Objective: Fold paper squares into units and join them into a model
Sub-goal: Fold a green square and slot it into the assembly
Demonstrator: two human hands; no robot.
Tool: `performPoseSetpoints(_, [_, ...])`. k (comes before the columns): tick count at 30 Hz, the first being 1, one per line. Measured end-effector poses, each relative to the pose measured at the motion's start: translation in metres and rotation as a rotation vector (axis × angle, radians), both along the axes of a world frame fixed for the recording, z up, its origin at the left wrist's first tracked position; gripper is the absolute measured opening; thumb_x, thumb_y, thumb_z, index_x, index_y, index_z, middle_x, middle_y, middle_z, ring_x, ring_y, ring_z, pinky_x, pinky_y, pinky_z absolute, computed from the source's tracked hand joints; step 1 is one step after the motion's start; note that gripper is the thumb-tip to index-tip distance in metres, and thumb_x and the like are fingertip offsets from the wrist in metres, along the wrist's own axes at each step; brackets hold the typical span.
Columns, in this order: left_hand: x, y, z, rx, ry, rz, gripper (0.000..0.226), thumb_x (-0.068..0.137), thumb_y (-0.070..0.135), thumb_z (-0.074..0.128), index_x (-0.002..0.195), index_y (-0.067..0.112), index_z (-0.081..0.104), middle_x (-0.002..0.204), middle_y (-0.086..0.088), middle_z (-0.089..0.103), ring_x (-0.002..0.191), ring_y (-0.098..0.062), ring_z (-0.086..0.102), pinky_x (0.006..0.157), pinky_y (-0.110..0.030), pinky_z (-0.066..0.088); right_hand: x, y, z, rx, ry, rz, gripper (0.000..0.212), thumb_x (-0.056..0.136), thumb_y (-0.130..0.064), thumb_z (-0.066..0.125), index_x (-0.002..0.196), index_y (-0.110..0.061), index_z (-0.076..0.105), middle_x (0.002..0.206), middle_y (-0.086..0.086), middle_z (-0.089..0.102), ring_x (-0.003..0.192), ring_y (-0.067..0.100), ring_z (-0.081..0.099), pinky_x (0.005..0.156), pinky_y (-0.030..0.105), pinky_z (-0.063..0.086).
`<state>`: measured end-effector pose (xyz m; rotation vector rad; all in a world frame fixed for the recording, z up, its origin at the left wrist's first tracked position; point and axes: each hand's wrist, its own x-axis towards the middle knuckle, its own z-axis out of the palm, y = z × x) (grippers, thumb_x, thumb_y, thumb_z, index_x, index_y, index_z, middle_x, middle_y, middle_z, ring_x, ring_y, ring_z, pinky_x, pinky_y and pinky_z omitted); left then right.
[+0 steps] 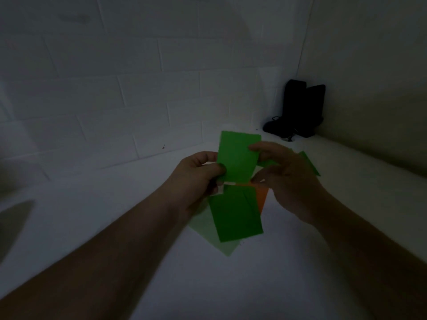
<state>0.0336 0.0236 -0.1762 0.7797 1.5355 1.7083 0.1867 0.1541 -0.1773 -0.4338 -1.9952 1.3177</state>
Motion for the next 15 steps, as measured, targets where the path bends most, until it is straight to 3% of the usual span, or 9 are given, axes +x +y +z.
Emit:
performPoseSetpoints(2, [-0.002,0.0,0.0,-0.018,0.042,0.021,0.014,0.097,0.003,0.059,0.102,0.008,0.071,0.084,-0.011,0.073,0.059,-0.012,0.06,0.054,-0.022,0.048,0.003,0.006,0.005,-0.148,0.098,0.044,0.068,0.078,0.03,0.051,0.107,-0.029,0.071,0.107,0.01,0.069,0.079,0.024,0.072,0.066,0.032,0.059])
performPoseSetpoints(5, [-0.003,-0.001,0.0,0.001,0.042,0.035,0.012,0.098,0.004,0.06,0.104,0.006,0.071,0.086,-0.011,0.075,0.058,-0.011,0.062,0.055,-0.022,0.05,0.006,0.008,0.006,-0.19,0.107,0.08,0.063,0.08,0.028,0.052,0.109,-0.025,0.071,0.111,0.014,0.069,0.088,0.033,0.073,0.073,0.039,0.063])
performPoseSetpoints(8, [-0.004,0.0,0.0,0.018,0.068,0.063,0.014,0.098,0.005,0.061,0.109,0.005,0.07,0.091,-0.013,0.076,0.064,-0.011,0.066,0.057,-0.021,0.051,0.005,0.004,0.003,-0.068,0.057,0.071,0.075,0.083,0.028,0.047,0.103,-0.039,0.074,0.117,0.01,0.066,0.083,0.024,0.072,0.071,0.029,0.06])
performPoseSetpoints(11, [-0.005,0.001,0.0,0.058,0.043,0.083,0.017,0.099,0.002,0.058,0.11,0.008,0.071,0.096,-0.015,0.077,0.076,-0.02,0.072,0.065,-0.026,0.058,0.005,0.002,-0.001,0.349,-0.159,-0.017,0.076,0.088,0.009,0.062,0.098,-0.067,0.064,0.105,-0.025,0.064,0.087,0.007,0.066,0.075,0.024,0.056])
performPoseSetpoints(13, [-0.005,0.002,-0.001,0.109,-0.015,0.069,0.019,0.1,-0.001,0.056,0.11,0.006,0.071,0.1,-0.022,0.076,0.083,-0.029,0.074,0.077,-0.038,0.064,0.002,-0.003,-0.001,0.37,-0.231,-0.029,0.063,0.089,-0.007,0.073,0.092,-0.07,0.061,0.089,-0.029,0.064,0.082,0.002,0.065,0.071,0.02,0.055])
performPoseSetpoints(15, [-0.003,0.002,-0.001,0.13,-0.024,0.019,0.021,0.099,-0.002,0.057,0.116,0.002,0.07,0.102,-0.025,0.075,0.084,-0.031,0.074,0.079,-0.041,0.064,-0.001,-0.009,-0.002,0.301,-0.213,-0.037,0.052,0.087,-0.016,0.078,0.09,-0.065,0.065,0.084,-0.02,0.069,0.081,-0.001,0.067,0.073,0.019,0.056])
